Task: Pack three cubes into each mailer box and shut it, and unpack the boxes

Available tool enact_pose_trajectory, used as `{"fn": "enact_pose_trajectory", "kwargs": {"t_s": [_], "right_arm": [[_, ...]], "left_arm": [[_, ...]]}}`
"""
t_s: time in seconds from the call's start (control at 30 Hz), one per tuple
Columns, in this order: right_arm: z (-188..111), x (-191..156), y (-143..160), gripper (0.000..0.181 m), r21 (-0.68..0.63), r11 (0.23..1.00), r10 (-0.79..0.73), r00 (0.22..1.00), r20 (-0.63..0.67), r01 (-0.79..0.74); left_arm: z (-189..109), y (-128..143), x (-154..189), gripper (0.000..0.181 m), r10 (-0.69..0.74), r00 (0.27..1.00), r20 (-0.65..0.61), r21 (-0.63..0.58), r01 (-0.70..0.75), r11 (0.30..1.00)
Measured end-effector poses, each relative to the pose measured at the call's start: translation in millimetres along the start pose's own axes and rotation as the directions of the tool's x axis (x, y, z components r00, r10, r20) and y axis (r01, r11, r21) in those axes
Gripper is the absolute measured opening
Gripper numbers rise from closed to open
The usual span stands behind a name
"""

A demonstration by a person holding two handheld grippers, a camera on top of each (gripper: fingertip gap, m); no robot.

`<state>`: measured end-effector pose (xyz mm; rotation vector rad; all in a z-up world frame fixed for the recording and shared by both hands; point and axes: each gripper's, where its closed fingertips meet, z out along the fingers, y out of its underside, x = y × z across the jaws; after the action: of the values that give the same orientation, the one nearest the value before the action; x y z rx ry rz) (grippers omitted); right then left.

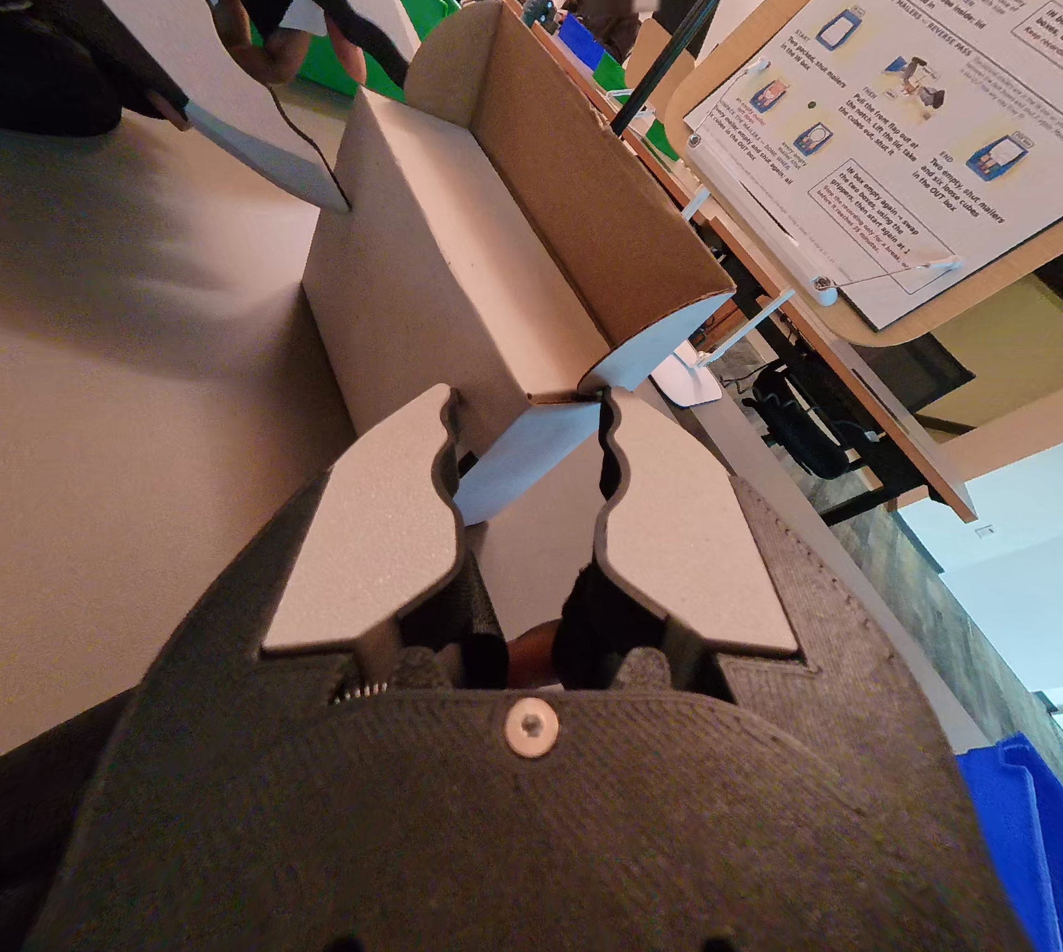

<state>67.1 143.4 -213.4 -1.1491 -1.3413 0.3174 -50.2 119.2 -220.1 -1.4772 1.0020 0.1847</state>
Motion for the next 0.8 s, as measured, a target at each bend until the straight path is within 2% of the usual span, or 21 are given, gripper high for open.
{"fn": "enact_pose_trajectory", "kwargs": {"t_s": [0.33, 0.5, 0.7, 0.8], "right_arm": [[-3.2, 1.3, 0.7, 0.047, 0.017, 1.0, -0.015, 1.0, -0.002, 0.015], [-1.7, 0.1, 2.5, 0.043, -0.018, 0.995, -0.097, 0.995, -0.031, 0.096], [-2.9, 0.1, 1.7, 0.041, -0.012, 0.997, -0.082, 0.996, -0.025, 0.082], [-3.5, -0.2, 2.2, 0.042, -0.008, 0.998, -0.068, 0.998, -0.013, 0.068]], "left_arm": [[-5.1, 0.2, 1.8, 0.057, 0.044, 0.998, -0.035, 0.025, -0.043, 0.999], [-3.4, 1.6, 4.0, 0.058, 0.159, 0.987, 0.002, -0.016, -0.159, 0.987], [-4.0, 4.3, 5.1, 0.06, 0.246, 0.969, 0.006, -0.056, -0.245, 0.968], [-5.9, 6.3, 5.1, 0.06, 0.244, 0.97, -0.019, -0.051, -0.244, 0.968]]}}
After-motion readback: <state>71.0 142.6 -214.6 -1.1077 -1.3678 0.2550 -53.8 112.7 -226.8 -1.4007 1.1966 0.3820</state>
